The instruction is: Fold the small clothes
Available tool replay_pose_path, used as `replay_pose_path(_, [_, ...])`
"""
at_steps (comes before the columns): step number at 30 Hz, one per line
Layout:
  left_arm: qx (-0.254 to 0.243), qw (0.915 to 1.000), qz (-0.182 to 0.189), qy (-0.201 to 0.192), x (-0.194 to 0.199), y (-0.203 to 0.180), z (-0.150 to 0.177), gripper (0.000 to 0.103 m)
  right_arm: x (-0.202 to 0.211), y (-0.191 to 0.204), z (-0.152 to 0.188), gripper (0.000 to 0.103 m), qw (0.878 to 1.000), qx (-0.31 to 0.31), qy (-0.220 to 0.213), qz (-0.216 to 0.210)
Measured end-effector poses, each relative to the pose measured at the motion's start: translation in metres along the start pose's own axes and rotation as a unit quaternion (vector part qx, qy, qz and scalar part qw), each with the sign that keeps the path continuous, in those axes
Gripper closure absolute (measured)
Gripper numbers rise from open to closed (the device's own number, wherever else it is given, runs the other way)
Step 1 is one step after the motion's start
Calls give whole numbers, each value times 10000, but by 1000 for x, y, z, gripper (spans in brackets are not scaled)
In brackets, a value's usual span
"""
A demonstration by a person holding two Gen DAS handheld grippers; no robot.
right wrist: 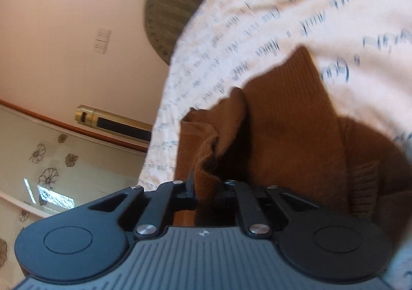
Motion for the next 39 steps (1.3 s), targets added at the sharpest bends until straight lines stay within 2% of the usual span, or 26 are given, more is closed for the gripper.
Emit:
replay_pose_path(3, [-349,9988,256,-233,4,-23,-10,88,28,7,-12,95,9995,238,-154,119])
replay_pose_path(6, [-642,9958,643,-71,-2,-52,1,88,55,-11,-13,95,9989,165,-274,349])
replay_pose_path(7, [-702,9952,676,63,-6,-61,9,88,59,-24,-9,95,9984,56,-248,508])
replay_pose_path(9, [-943,9939,557,-106,-4,-67,13,89,61,-47,0,95,9972,-103,-313,671])
replay_pose_path(11, [-686,9944,784,-204,1,-54,8,82,66,-53,5,94,9971,-232,-630,367])
replay_pose_path(13, [-349,9938,1004,-315,8,-31,7,60,74,-47,5,88,9949,-378,-855,376])
replay_pose_path(14, [-132,9936,1075,-316,13,-13,8,51,80,-43,4,78,9938,-399,-966,378])
replay_pose_path(15, [79,9934,1105,-307,16,3,9,31,89,-38,4,59,9924,-379,-1128,326])
replay_pose_path(16, [363,9924,1134,-296,19,24,12,18,100,-32,4,45,9901,-320,-1339,270])
replay_pose_path(17, [727,9908,1118,-216,22,46,14,14,110,-27,4,19,9877,-213,-1521,287])
replay_pose_path(19, [1484,9831,1061,137,13,87,20,12,120,-17,7,15,9861,142,-1600,426])
replay_pose_path(21, [2446,9625,984,633,-15,131,29,12,115,-15,11,15,9888,297,-1290,688])
replay_pose_path(22, [2994,9450,933,933,-34,152,36,12,110,-18,14,15,9886,382,-1167,873])
replay_pose_path(24, [4173,8908,876,1569,-77,190,54,13,99,-22,14,16,9847,505,-1004,1332])
replay_pose_path(25, [4678,8586,1033,1828,-98,200,63,13,95,-24,14,16,9832,497,-996,1448])
replay_pose_path(26, [5056,8292,1158,2082,-115,208,71,13,91,-26,12,16,9834,451,-988,1452])
replay_pose_path(28, [5496,7812,1643,2464,-145,206,83,14,82,-24,10,16,9846,447,-898,1430])
replay_pose_path(29, [5595,7673,1762,2592,-156,204,85,14,76,-23,9,16,9852,481,-826,1426])
replay_pose_path(30, [5627,7626,1793,2641,-165,199,85,13,69,-22,9,19,9855,534,-770,1417])
replay_pose_path(31, [5589,7670,1857,2548,-171,194,81,11,64,-22,9,25,9854,583,-717,1429])
replay_pose_path(32, [5514,7703,1928,2559,-174,190,80,11,58,-23,10,55,9846,599,-630,1514])
replay_pose_path(33, [5451,7724,1938,2622,-178,187,76,16,53,-28,11,77,9843,514,-513,1608])
replay_pose_path(35, [5212,7830,1992,2749,-184,180,71,59,48,-33,14,78,9847,505,-523,1583])
replay_pose_path(36, [5055,7902,1925,2882,-189,177,71,90,48,-32,15,78,9848,515,-563,1562])
replay_pose_path(38, [4760,8131,1653,2914,-197,176,69,91,49,-27,16,79,9861,463,-675,1448])
replay_pose_path(39, [4693,8212,1590,2831,-196,180,65,91,49,-22,16,80,9871,469,-729,1346])
Point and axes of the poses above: each gripper's, at about its wrist camera, not at the fingertips, and x roughly against the way its jaws point, y to its left, z to its underside, the point moved 6 cm from there along -x, roughly the way its jaws point, and after that the axes turned 8 degrees about -z, right-handed, at the moved point
